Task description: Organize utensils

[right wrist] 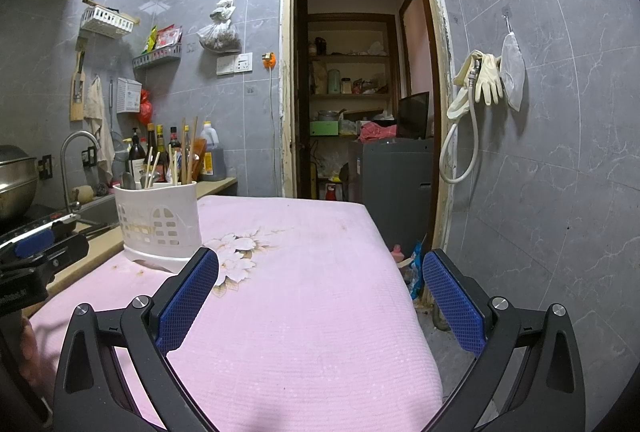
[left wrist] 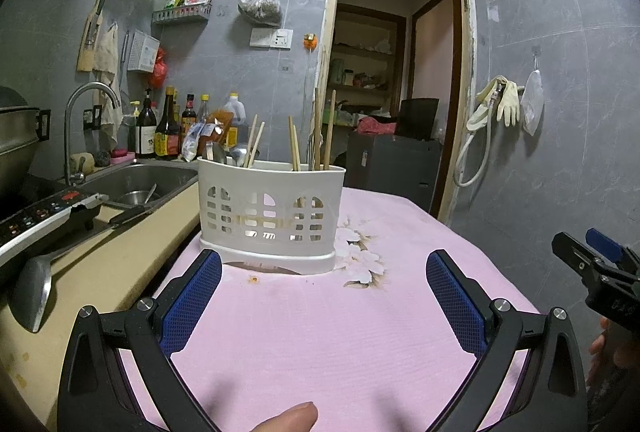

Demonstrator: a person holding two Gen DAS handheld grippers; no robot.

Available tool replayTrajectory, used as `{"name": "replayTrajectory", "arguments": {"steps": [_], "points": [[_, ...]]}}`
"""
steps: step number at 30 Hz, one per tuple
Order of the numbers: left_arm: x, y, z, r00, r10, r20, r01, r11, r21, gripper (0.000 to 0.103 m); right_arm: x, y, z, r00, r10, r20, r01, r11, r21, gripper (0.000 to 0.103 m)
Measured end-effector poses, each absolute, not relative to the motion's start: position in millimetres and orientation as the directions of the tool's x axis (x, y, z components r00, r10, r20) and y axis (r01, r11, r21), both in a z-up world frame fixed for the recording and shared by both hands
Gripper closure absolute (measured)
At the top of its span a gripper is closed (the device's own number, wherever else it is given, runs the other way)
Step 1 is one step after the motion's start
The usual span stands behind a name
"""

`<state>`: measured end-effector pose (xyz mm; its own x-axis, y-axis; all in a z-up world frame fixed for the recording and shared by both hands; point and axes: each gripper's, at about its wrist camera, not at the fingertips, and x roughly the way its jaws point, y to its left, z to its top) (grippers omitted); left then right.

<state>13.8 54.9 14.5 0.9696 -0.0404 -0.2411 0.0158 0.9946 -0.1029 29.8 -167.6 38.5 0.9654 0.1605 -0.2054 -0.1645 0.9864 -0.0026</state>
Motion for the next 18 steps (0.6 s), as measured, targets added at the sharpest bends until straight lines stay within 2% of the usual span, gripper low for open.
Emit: {"name": "replayTrajectory", "arguments": {"steps": [18], "points": [[18.8,49.5,11.3,0.964,-0.059,-0.261,0.038,0.996,-0.085,0.003,30.2,-167.6,39.1,0.965,0.162,-0.208,-0.166,0.986,-0.002,0.000]]}}
